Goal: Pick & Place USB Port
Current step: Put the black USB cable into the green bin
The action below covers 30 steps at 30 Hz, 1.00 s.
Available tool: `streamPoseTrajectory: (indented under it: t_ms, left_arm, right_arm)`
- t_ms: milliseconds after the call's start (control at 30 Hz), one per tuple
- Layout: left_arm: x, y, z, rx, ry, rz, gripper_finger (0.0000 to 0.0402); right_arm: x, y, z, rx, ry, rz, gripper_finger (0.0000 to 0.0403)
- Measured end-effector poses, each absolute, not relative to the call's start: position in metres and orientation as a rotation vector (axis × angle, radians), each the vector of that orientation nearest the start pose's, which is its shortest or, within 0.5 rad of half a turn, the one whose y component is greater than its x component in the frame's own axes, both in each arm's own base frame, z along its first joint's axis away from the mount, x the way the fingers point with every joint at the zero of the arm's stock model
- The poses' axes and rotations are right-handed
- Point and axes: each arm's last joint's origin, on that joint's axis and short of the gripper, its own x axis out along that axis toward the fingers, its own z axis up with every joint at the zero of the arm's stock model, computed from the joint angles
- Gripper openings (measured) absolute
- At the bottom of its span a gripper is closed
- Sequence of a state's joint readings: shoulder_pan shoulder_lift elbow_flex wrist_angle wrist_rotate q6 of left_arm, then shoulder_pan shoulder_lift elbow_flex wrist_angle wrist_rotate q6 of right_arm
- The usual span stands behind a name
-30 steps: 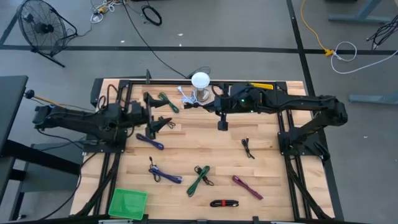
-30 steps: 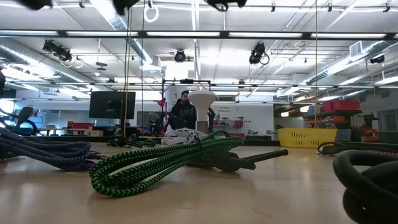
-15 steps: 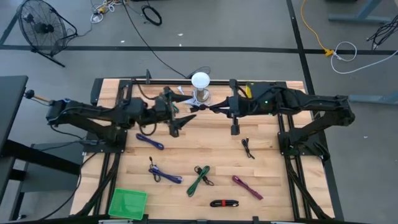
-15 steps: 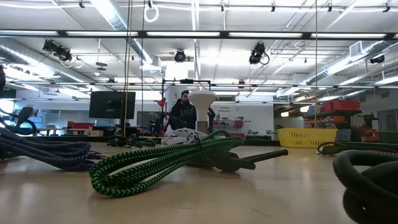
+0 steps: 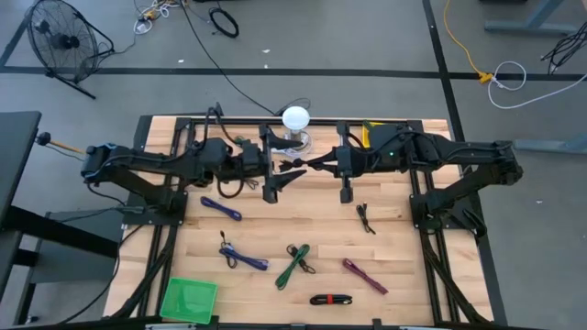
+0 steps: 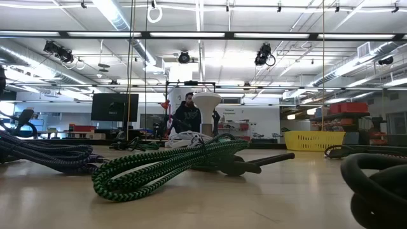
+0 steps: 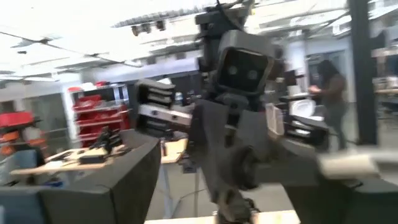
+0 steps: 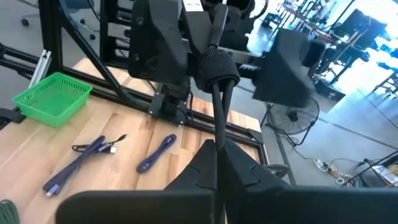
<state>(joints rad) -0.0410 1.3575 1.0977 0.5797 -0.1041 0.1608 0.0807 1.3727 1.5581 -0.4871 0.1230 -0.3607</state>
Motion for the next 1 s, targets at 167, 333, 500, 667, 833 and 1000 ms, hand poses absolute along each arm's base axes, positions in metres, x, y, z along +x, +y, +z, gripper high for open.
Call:
streamPoseTrajectory:
  t_ms: [167,333,500,667,833,1000]
  left_arm:
    - [0.308,-0.011,0.386,0.126,-0.313,0.030,0.0194]
    - [0.308,-0.011,0.386,0.141,-0.313,0.016,0.0033]
    - [0.308,-0.011,0.386,0.129,-0.307,0.019,0.0024]
    - [0.308,-0.009,0.381,0.124,-0.240,0.083,0.0024]
    - [0.305,-0.008,0.381,0.124,-0.201,0.113,0.0023]
    - [0.297,-0.008,0.376,0.090,-0.086,0.128,0.0023]
  right_arm:
    - [0.290,0.020,0.440,-0.400,0.282,0.010,0.0002]
    - [0.290,0.020,0.440,-0.401,0.284,0.013,0.0002]
    - [0.289,0.020,0.438,-0.406,0.301,0.016,0.0015]
    - [0.286,0.015,0.428,-0.443,0.416,-0.011,0.0039]
    - [0.282,0.010,0.421,-0.465,0.534,-0.171,0.0068]
    - [0.275,0.004,0.410,-0.440,0.671,-0.199,0.0097]
